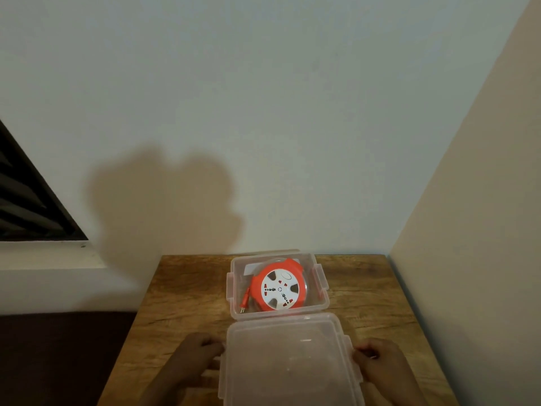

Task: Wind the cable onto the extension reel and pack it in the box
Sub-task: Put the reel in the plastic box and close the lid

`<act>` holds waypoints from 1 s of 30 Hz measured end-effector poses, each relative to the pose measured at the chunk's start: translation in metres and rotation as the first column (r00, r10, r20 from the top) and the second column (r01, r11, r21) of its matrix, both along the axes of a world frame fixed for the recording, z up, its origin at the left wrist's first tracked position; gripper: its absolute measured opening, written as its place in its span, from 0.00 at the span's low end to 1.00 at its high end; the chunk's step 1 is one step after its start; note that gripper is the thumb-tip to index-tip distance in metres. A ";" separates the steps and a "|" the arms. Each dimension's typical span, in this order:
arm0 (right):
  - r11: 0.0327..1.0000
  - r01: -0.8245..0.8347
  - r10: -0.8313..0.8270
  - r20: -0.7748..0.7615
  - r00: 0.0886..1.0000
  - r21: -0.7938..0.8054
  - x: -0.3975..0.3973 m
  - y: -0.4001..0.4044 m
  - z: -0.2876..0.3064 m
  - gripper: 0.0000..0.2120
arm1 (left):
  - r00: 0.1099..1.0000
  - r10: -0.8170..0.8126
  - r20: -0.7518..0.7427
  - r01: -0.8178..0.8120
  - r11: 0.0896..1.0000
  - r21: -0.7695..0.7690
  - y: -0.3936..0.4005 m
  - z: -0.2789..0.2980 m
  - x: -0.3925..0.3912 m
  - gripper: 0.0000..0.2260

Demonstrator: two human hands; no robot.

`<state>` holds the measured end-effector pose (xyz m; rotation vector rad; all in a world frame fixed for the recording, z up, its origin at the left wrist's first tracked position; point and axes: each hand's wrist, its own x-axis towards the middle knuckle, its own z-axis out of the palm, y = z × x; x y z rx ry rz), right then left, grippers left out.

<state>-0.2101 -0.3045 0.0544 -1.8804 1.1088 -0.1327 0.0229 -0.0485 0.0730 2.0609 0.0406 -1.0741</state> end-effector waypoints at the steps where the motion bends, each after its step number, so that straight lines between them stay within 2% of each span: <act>1: 1.000 -0.002 0.002 0.026 1.000 -0.011 0.000 -0.003 0.006 0.09 | 1.000 0.004 0.017 -0.004 1.000 -0.029 -0.001 0.009 0.000 0.04; 7: 0.995 0.079 -0.063 0.223 0.973 -0.061 0.026 -0.022 0.047 0.07 | 0.974 -0.011 0.226 0.057 0.979 -0.195 -0.019 0.047 0.019 0.06; 13: 0.989 0.027 0.023 0.328 0.944 -0.146 0.069 -0.038 0.077 0.08 | 0.928 0.016 0.372 0.097 0.954 -0.284 -0.054 0.062 0.049 0.13; 17: 0.967 0.078 0.006 0.326 0.945 -0.244 0.094 -0.045 0.083 0.06 | 0.936 0.073 0.345 0.065 0.925 -0.374 -0.074 0.066 0.063 0.07; 19: 0.961 0.086 0.004 0.329 0.944 -0.261 0.104 -0.046 0.085 0.08 | 0.946 0.137 0.294 0.008 0.896 -0.443 -0.084 0.069 0.066 0.17; 22: 0.979 0.155 -0.088 0.414 0.906 -0.133 0.117 -0.045 0.084 0.11 | 0.950 0.285 0.125 -0.142 0.754 -0.642 -0.096 0.076 0.066 0.14; 24: 0.975 0.221 -0.203 0.475 0.856 0.017 0.124 -0.044 0.085 0.14 | 0.913 0.403 0.062 -0.253 0.678 -0.690 -0.101 0.078 0.067 0.13; 27: 0.915 0.286 -0.397 0.512 0.761 0.284 0.125 -0.042 0.091 0.12 | 0.837 0.547 0.002 -0.386 0.593 -0.707 -0.100 0.072 0.075 0.10; 28: 0.905 0.292 -0.417 0.499 0.760 0.310 0.123 -0.042 0.091 0.11 | 0.827 0.562 0.006 -0.397 0.591 -0.702 -0.099 0.069 0.079 0.08; 30: 0.913 0.305 -0.403 0.471 0.785 0.272 0.120 -0.043 0.087 0.08 | 0.828 0.550 0.109 -0.356 0.666 -0.655 -0.097 0.061 0.082 0.10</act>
